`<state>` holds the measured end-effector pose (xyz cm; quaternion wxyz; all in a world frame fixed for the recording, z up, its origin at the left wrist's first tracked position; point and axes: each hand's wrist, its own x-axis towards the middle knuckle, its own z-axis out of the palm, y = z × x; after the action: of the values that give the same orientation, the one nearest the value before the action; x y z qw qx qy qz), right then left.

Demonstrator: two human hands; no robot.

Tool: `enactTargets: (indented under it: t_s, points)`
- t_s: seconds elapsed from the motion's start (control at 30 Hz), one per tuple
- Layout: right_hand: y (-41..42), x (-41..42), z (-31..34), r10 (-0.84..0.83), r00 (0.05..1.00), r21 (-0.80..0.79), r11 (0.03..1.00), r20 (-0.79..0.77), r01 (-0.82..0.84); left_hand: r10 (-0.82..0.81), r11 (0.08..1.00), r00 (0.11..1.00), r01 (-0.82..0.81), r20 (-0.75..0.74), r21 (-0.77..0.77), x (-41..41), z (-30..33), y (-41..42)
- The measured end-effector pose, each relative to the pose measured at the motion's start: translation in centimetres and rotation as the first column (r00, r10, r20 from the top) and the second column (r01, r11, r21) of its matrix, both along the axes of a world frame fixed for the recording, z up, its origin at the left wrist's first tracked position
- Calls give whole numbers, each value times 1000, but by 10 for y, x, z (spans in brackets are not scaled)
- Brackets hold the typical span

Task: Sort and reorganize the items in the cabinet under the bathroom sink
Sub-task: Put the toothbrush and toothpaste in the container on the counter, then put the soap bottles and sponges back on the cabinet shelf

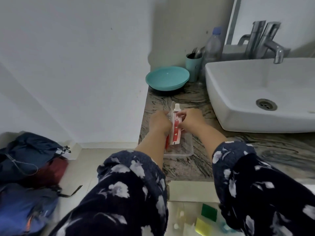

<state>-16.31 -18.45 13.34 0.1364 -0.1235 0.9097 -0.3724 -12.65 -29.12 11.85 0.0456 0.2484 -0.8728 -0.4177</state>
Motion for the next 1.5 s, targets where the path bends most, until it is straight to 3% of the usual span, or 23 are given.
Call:
enactTargets:
  t_s: [0.33, 0.53, 0.73, 0.9, 1.03, 1.33, 1.5]
  points:
    - [9, 6, 18, 11, 999, 113, 994, -32, -7, 51, 998, 999, -51, 15, -37, 6, 10, 6]
    - [32, 19, 44, 193, 975, 140, 974, -112, -177, 72, 991, 996, -77, -47, -114, 33, 28, 17]
    - [57, 47, 55, 340, 940, 243, 914, -28, -324, 45, 967, 999, -41, 11, -253, 78, 41, 47]
    - [86, 85, 62, 394, 918, 308, 869, 41, -387, 34, 979, 997, -19, 71, -201, 116, 42, 73]
    - [116, 122, 53, 358, 930, 272, 890, 78, -365, 2, 979, 996, 16, 86, -201, 151, 27, 97]
    - [171, 210, -20, 346, 901, 280, 866, 262, -414, 8, 991, 974, 22, 227, -132, 256, -42, 153]
    - [189, 231, -60, 381, 853, 324, 806, 358, -496, 93, 995, 949, -82, 301, -47, 288, -77, 178]
